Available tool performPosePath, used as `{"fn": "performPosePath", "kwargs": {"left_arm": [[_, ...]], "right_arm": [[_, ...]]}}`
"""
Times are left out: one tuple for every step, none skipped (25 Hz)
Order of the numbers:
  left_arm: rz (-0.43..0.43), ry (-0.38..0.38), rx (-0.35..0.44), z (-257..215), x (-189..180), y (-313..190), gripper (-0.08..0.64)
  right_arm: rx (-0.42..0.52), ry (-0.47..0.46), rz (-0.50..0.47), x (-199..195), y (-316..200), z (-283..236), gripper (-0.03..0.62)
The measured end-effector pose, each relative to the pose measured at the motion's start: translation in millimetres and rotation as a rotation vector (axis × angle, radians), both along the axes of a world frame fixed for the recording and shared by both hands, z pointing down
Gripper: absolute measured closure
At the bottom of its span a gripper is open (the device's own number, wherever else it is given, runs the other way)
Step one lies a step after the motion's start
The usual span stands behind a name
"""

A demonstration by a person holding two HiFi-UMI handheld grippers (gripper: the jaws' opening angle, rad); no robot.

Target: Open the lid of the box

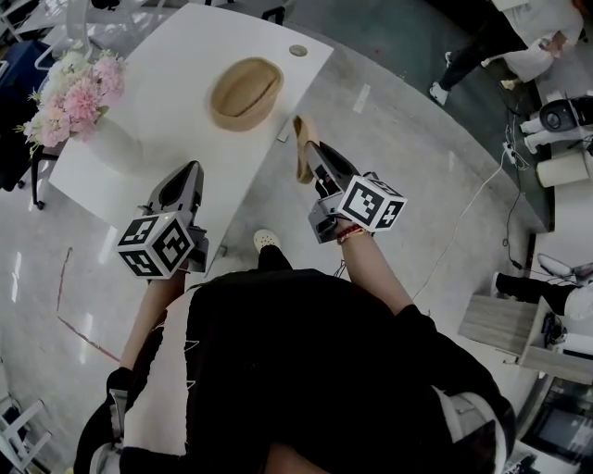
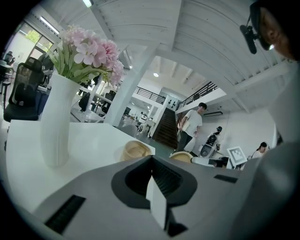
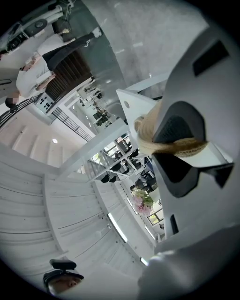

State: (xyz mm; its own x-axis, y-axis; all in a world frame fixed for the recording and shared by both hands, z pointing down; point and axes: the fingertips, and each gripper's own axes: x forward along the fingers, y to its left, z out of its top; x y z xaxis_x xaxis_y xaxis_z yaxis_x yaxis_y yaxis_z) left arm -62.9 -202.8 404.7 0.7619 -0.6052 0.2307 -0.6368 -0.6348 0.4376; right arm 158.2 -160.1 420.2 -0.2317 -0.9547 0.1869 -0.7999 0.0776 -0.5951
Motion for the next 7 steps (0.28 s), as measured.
{"fn": "performPosePath", "kwargs": {"left_arm": [[0.0,0.0,-0.001,0.4,-0.5,-0.3,0.549],[0.0,0.0,-0.001,0.8,-1.0,-0.5,0.549],[0.0,-0.001,-0.001,1.0,-1.5,-0.4,0.549],[0.0,-0.001,-0.001,1.3,-1.8,-0.3,0.549],[0.0,-0.002,-0.002,1.5,-2.1,-0.1,0.549],[0.0,-0.002,-0.002,1.8,-2.4,0.0,0.549],[0.0,-0.002,-0.003,2.0,-2.8,0.1,0.549]], "right_arm": [[-0.002,-0.003,-0.003,-1.3,-0.1,0.5,0.511],[-0.004,-0.005,-0.003,-2.0,0.0,1.1,0.511],[-0.006,-0.004,0.0,-1.4,0.4,1.9,0.511],[-0.008,-0.001,0.006,-0.2,1.0,2.8,0.511],[-0.01,0.002,0.01,0.9,1.4,3.5,0.511],[-0.012,0.004,0.014,1.7,1.8,4.3,0.511],[-0.014,0.006,0.017,2.3,2.1,5.0,0.511]]}}
